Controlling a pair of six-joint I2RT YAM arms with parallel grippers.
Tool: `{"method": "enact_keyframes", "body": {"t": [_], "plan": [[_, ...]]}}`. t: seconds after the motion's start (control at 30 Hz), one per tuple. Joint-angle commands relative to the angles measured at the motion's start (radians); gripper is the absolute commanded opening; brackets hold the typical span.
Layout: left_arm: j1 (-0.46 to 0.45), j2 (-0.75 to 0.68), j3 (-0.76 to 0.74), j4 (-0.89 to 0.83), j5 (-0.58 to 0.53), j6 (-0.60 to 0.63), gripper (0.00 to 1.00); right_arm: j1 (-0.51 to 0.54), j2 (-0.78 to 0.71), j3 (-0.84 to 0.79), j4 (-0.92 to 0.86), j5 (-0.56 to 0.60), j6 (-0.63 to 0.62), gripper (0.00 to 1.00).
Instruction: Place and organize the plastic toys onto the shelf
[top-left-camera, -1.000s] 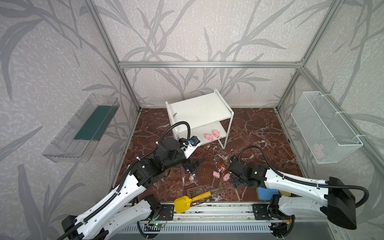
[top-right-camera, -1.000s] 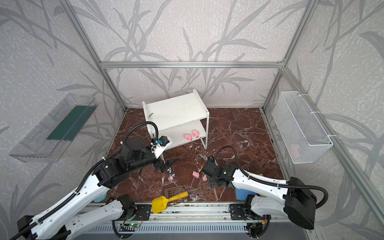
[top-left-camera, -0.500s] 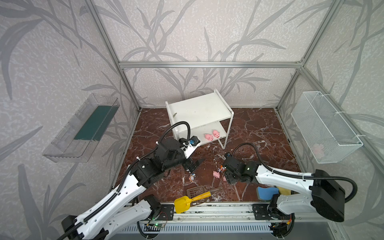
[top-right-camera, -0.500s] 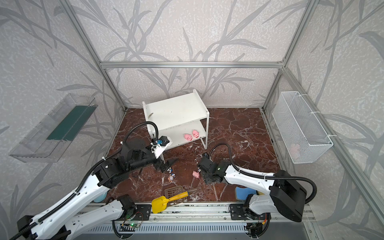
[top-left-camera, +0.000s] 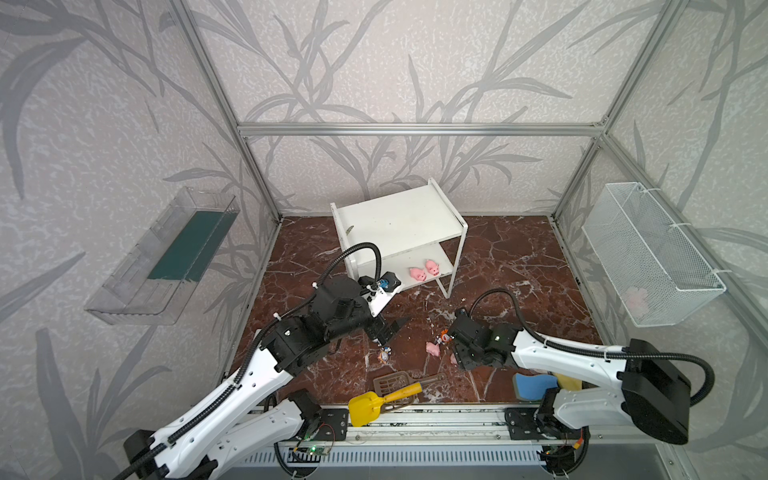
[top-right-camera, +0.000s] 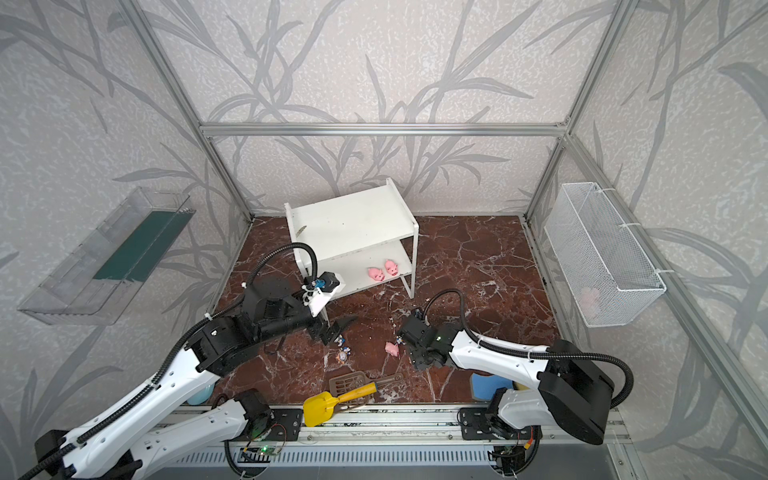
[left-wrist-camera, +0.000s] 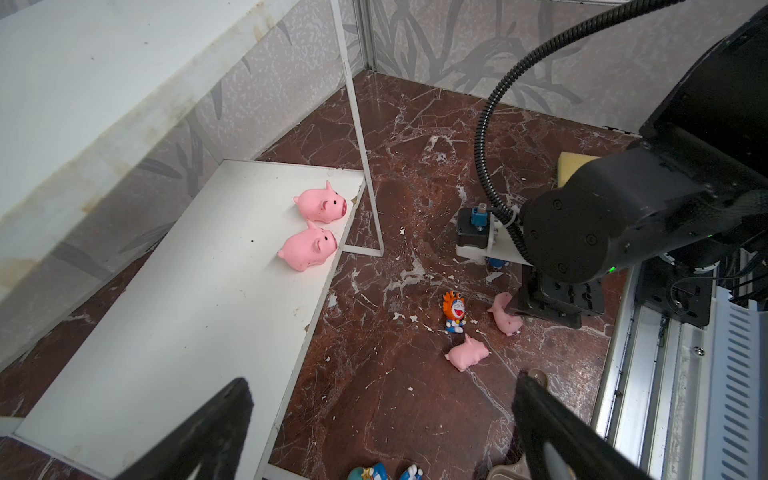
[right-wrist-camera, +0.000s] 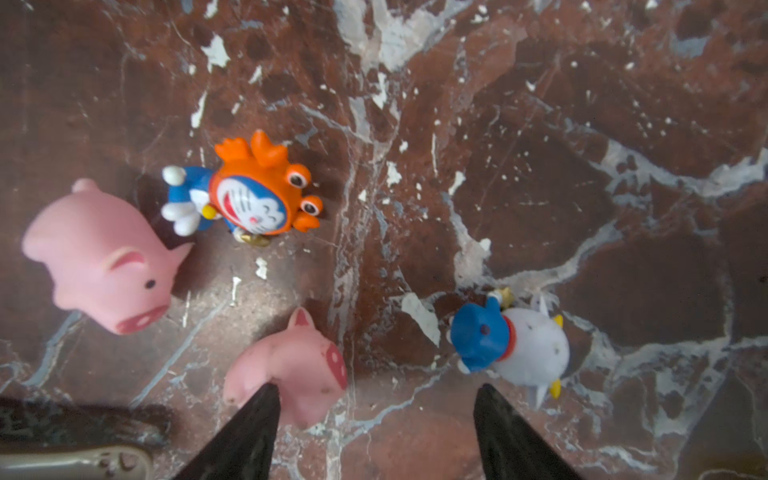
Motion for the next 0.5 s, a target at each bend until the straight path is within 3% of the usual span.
{"method": "enact_keyframes", "body": {"t": [0.0, 0.33, 0.47], "plan": [[0.003, 0.003, 0.002, 0.004, 0.014, 0.023, 0.99, 0.004, -0.023, -0.028, -0.110, 0.036, 0.029, 0.74], [0.003, 0.005, 0.002, 0.006, 0.019, 0.022, 0.99, 0.008, -0.050, -0.043, -0.140, 0.019, 0.038, 0.74], [0.003, 0.004, 0.001, 0.004, 0.017, 0.023, 0.99, 0.016, -0.056, -0.011, -0.197, 0.065, 0.090, 0.74]]}}
